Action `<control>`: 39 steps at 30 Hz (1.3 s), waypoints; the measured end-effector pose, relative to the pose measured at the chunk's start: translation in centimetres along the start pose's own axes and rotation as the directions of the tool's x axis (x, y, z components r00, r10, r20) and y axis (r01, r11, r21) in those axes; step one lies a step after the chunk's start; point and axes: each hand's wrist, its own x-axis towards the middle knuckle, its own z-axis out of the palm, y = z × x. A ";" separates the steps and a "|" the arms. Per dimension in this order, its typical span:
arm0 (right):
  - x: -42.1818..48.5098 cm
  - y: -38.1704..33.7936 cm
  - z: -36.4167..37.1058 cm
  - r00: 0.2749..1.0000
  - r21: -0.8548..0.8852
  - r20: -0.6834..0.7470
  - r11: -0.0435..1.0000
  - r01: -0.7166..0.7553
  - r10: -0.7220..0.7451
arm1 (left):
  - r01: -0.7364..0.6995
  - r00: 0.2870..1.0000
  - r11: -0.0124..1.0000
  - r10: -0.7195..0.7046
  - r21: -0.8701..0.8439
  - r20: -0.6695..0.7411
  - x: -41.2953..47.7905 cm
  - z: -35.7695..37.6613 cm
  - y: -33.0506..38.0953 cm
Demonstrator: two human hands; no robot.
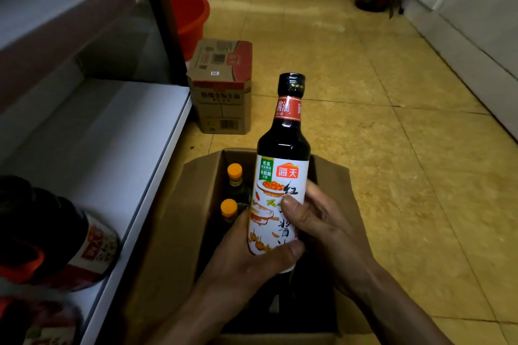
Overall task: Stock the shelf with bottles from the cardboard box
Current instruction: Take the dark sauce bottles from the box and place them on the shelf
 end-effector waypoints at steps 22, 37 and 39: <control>-5.5 -4.6 6.0 0.963 0.121 -0.151 0.971 -0.207 0.225 | 0.233 0.950 0.967 -0.248 -0.102 -0.188 -7.6 2.1 4.5; -16.2 -20.1 8.8 0.928 0.150 -0.131 0.932 -0.329 0.349 | 0.380 0.919 0.910 -0.392 -0.164 -0.051 -18.7 7.0 20.5; -16.7 -24.0 8.9 0.932 0.109 -0.114 0.937 -0.332 0.344 | 0.359 0.927 0.919 -0.372 -0.164 -0.056 -19.6 8.0 24.0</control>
